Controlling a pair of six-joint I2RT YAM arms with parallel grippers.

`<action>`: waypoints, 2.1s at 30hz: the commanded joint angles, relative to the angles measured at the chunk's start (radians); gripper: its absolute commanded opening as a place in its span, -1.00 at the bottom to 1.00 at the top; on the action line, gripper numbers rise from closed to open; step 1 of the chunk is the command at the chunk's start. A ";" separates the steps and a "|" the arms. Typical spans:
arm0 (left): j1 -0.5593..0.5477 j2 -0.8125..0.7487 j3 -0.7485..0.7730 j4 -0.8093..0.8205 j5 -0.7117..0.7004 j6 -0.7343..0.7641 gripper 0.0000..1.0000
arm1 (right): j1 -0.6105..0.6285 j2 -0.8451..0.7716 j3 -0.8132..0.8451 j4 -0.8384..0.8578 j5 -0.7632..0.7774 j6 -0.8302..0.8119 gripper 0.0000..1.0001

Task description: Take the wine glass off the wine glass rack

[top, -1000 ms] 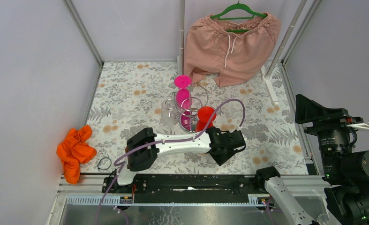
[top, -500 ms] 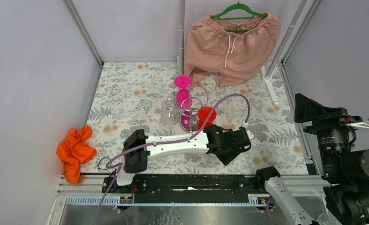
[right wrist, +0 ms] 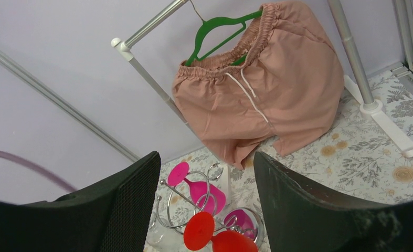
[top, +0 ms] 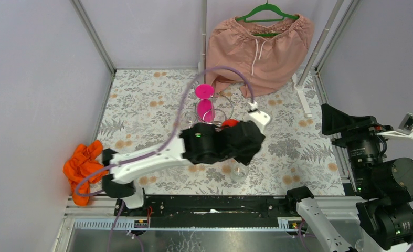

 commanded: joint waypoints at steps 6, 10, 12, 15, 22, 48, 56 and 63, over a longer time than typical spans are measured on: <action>0.147 -0.355 -0.070 0.194 -0.167 -0.096 0.01 | 0.001 0.049 -0.113 0.097 -0.146 0.046 0.46; 0.328 -0.536 -0.219 0.375 -0.059 -0.116 0.09 | 0.000 0.076 -0.209 0.158 -0.283 0.090 0.46; 0.434 -0.583 -0.260 0.419 0.009 -0.130 0.11 | 0.001 0.089 -0.278 0.206 -0.350 0.115 0.46; 0.518 -0.588 -0.241 0.412 0.055 -0.137 0.11 | 0.000 0.110 -0.362 0.284 -0.438 0.150 0.46; 0.771 -0.472 -0.176 0.453 0.405 -0.176 0.05 | 0.000 0.162 -0.479 0.392 -0.543 0.181 0.47; 1.186 -0.564 -0.670 0.744 0.844 -0.322 -0.07 | 0.001 0.275 -0.783 0.722 -0.824 0.328 0.29; 1.195 -0.565 -0.689 0.736 0.840 -0.308 -0.07 | 0.002 0.340 -0.788 0.795 -0.902 0.365 0.13; 1.197 -0.558 -0.710 0.752 0.853 -0.314 -0.07 | 0.014 0.383 -0.785 0.793 -0.940 0.357 0.12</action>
